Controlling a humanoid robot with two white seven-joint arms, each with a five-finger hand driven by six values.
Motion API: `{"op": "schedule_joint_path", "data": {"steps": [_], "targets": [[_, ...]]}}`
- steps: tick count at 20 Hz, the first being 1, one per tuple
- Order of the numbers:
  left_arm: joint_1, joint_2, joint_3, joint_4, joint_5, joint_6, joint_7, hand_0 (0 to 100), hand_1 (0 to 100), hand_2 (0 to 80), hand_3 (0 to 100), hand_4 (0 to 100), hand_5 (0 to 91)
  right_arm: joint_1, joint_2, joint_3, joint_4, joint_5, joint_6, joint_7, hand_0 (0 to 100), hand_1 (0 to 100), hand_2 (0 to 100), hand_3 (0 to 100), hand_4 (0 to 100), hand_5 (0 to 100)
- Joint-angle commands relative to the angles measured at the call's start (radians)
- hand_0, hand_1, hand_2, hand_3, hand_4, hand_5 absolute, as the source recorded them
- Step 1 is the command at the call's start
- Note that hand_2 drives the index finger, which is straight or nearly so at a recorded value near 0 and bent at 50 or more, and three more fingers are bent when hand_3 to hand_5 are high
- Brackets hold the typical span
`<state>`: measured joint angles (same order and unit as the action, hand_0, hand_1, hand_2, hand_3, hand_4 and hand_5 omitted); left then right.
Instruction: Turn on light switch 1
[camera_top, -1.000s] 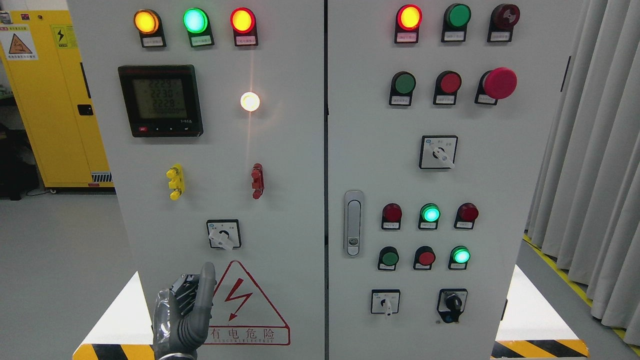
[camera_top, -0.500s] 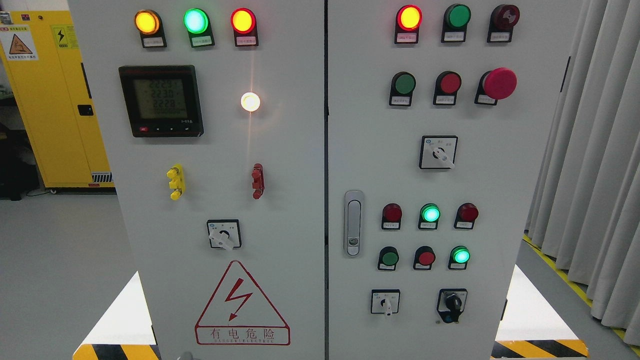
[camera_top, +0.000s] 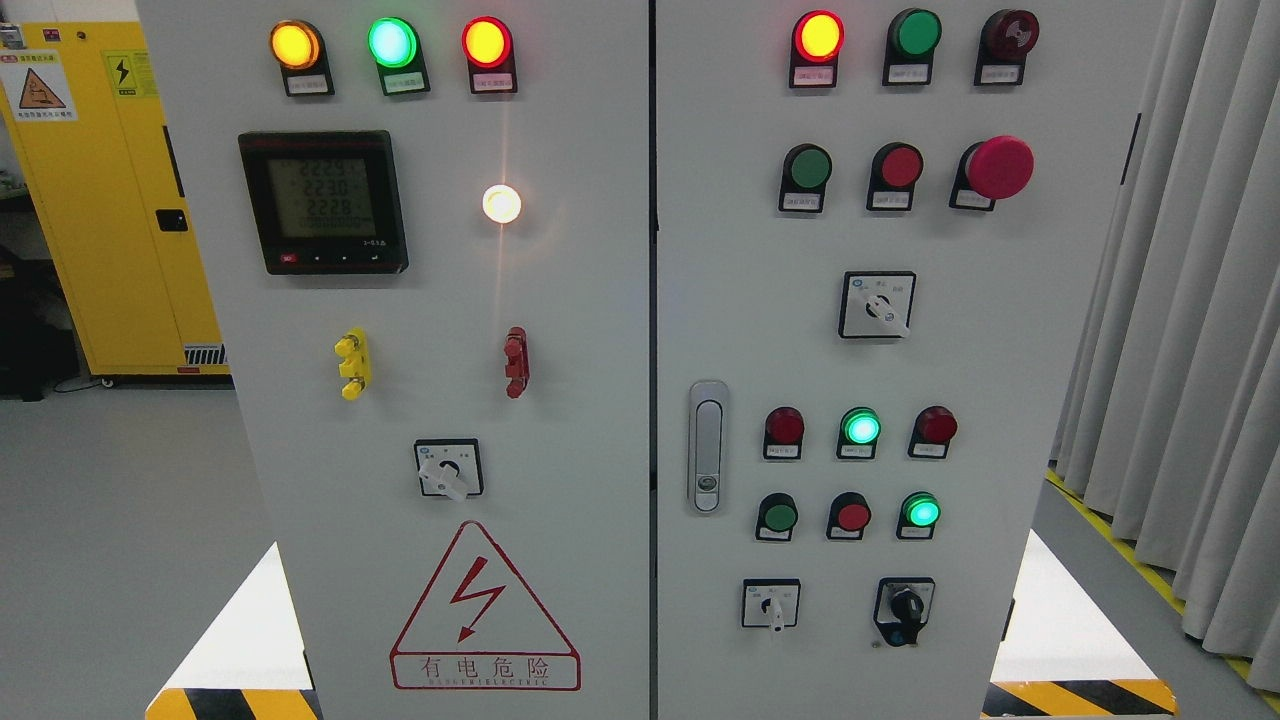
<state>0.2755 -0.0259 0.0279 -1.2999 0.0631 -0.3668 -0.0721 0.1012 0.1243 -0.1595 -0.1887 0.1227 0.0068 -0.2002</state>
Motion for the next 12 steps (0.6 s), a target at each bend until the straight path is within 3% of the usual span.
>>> {"op": "schedule_joint_path", "data": {"steps": [1, 4, 8, 11, 12], "targets": [[-0.044, 0.040, 0.037, 0.820, 0.004, -0.020, -0.103, 30, 15, 31.8, 62, 63, 34.1, 0.000, 0.000, 0.000, 0.000, 0.000, 0.001, -0.001, 0, 50, 4, 0, 0, 0], [-0.091, 0.052, 0.029, 1.025, -0.006, -0.014, -0.115, 28, 20, 7.2, 36, 41, 5.4, 0.000, 0.000, 0.000, 0.000, 0.000, 0.001, 0.001, 0, 50, 4, 0, 0, 0], [-0.162, 0.061, -0.014, 1.215, -0.009, 0.018, -0.129, 29, 21, 0.0, 19, 25, 0.0, 0.000, 0.000, 0.000, 0.000, 0.000, 0.001, 0.001, 0, 50, 4, 0, 0, 0], [-0.174, 0.054, -0.048, 1.235, -0.009, 0.135, -0.166, 30, 20, 0.0, 9, 19, 0.0, 0.000, 0.000, 0.000, 0.000, 0.000, 0.001, 0.001, 0, 50, 4, 0, 0, 0], [-0.176, 0.050, -0.049, 1.235, -0.011, 0.161, -0.167, 31, 19, 0.0, 0, 7, 0.0, 0.000, 0.000, 0.000, 0.000, 0.000, 0.001, 0.001, 0, 50, 4, 0, 0, 0]]}}
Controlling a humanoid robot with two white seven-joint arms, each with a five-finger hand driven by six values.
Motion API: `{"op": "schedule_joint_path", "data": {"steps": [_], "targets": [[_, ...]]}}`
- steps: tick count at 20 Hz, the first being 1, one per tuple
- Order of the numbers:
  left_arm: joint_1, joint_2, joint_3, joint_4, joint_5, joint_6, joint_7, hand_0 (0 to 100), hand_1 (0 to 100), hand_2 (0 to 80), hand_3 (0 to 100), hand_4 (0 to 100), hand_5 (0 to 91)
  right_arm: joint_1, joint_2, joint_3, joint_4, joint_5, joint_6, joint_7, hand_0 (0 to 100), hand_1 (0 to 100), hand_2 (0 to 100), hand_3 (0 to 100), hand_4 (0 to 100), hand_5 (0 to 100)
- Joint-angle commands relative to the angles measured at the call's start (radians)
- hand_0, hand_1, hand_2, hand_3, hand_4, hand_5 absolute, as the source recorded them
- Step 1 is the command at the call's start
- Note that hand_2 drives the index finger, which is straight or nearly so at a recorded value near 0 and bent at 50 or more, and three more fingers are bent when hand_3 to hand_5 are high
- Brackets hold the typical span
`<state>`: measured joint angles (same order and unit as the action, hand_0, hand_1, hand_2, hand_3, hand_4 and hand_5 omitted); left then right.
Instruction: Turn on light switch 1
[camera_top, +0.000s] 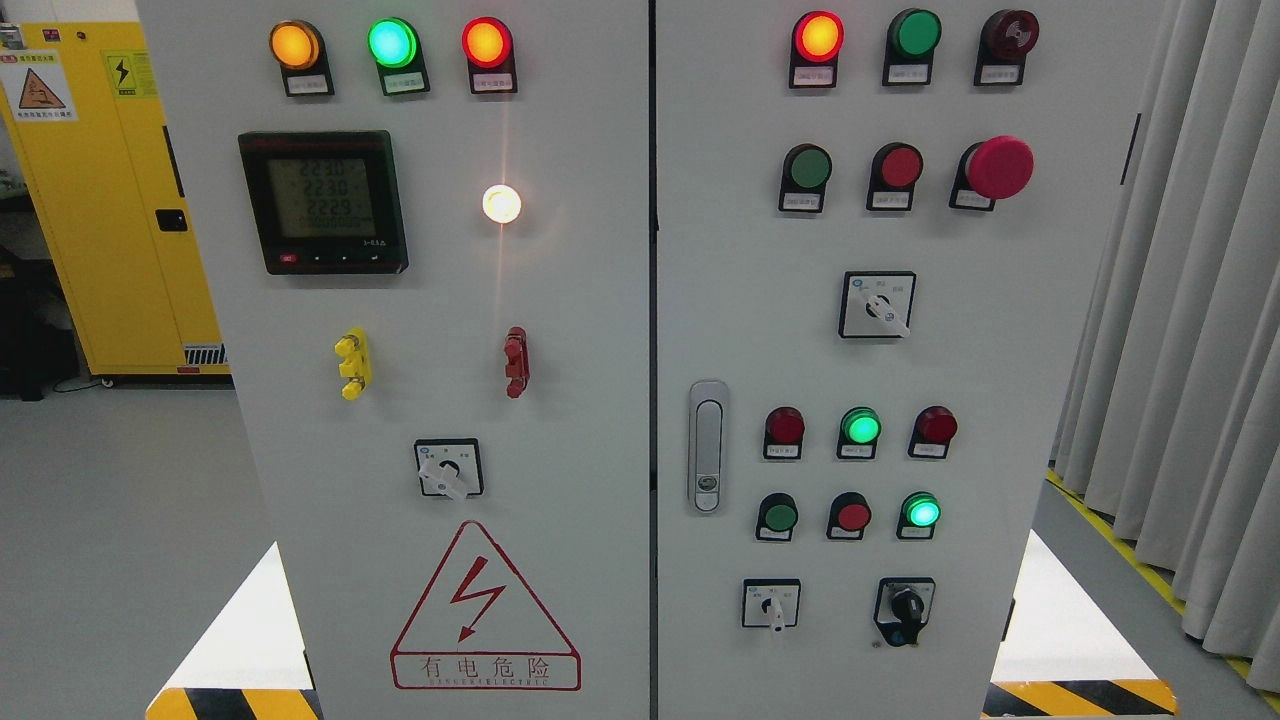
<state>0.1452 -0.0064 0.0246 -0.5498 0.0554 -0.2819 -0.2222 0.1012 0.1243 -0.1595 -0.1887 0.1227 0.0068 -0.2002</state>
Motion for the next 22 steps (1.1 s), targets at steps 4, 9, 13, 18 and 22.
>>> {"op": "schedule_joint_path", "data": {"steps": [4, 9, 13, 18, 22], "targets": [[-0.045, 0.023, -0.046, 0.487, 0.001, 0.124, -0.013, 32, 15, 0.0, 0, 0, 0.0, 0.000, 0.000, 0.000, 0.000, 0.000, 0.001, 0.001, 0, 50, 4, 0, 0, 0], [-0.053, 0.014, -0.045, 0.487, 0.001, 0.142, 0.014, 32, 6, 0.0, 0, 0, 0.0, 0.000, 0.000, 0.000, 0.000, 0.000, 0.001, 0.001, 0, 50, 4, 0, 0, 0], [-0.053, -0.010, -0.045, 0.487, -0.002, 0.142, 0.030, 31, 4, 0.0, 0, 0, 0.0, 0.000, 0.000, 0.000, 0.000, 0.000, 0.001, -0.001, 0, 50, 4, 0, 0, 0], [-0.053, -0.020, -0.048, 0.487, -0.003, 0.142, 0.049, 28, 3, 0.0, 0, 0, 0.0, 0.000, 0.000, 0.000, 0.000, 0.000, 0.001, -0.001, 0, 50, 4, 0, 0, 0], [-0.053, -0.020, -0.054, 0.487, -0.003, 0.142, 0.063, 27, 2, 0.0, 0, 0, 0.0, 0.000, 0.000, 0.000, 0.000, 0.000, 0.001, -0.001, 0, 50, 4, 0, 0, 0]]}}
